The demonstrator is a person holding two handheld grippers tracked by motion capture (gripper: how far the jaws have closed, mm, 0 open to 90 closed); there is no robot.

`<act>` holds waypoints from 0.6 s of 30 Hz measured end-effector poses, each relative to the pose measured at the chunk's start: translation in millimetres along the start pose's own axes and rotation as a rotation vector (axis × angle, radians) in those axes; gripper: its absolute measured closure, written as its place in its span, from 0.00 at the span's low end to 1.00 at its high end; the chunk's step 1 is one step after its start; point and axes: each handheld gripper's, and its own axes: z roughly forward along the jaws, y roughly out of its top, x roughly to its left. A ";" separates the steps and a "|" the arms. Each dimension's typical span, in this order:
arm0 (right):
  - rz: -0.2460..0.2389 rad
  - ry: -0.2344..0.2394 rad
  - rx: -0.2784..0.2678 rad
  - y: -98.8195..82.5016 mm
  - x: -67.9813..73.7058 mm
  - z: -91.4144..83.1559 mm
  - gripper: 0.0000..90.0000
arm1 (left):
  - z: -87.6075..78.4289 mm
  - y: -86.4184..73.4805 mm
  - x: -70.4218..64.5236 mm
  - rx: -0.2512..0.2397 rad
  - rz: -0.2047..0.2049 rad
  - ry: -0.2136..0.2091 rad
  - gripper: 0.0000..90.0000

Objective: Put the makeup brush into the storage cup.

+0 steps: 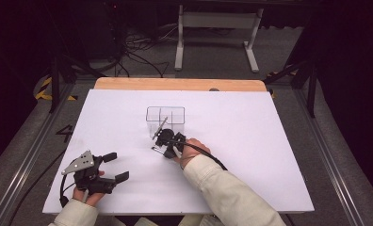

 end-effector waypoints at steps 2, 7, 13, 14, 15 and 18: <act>-0.005 0.002 0.000 -0.1 -0.2 -0.1 0.93 | -0.3 0.3 0.0 0.003 0.002 0.002 0.07; -0.005 0.002 -0.004 -0.4 -0.1 -0.7 0.93 | -0.2 0.5 0.0 0.009 0.007 0.005 0.07; -0.011 0.019 -0.058 -0.6 1.9 -10.6 0.93 | 0.0 0.4 0.1 0.008 0.007 0.004 0.07; -0.015 0.021 -0.072 -0.7 2.0 -12.5 0.93 | -0.1 0.3 0.0 0.008 0.006 0.004 0.07; -0.016 0.027 -0.088 -1.1 2.5 -15.1 0.93 | 0.0 0.3 -0.1 0.008 0.006 0.002 0.07; -0.027 0.035 -0.129 -2.2 3.5 -23.6 0.93 | -0.1 0.5 0.3 0.012 0.014 0.005 0.07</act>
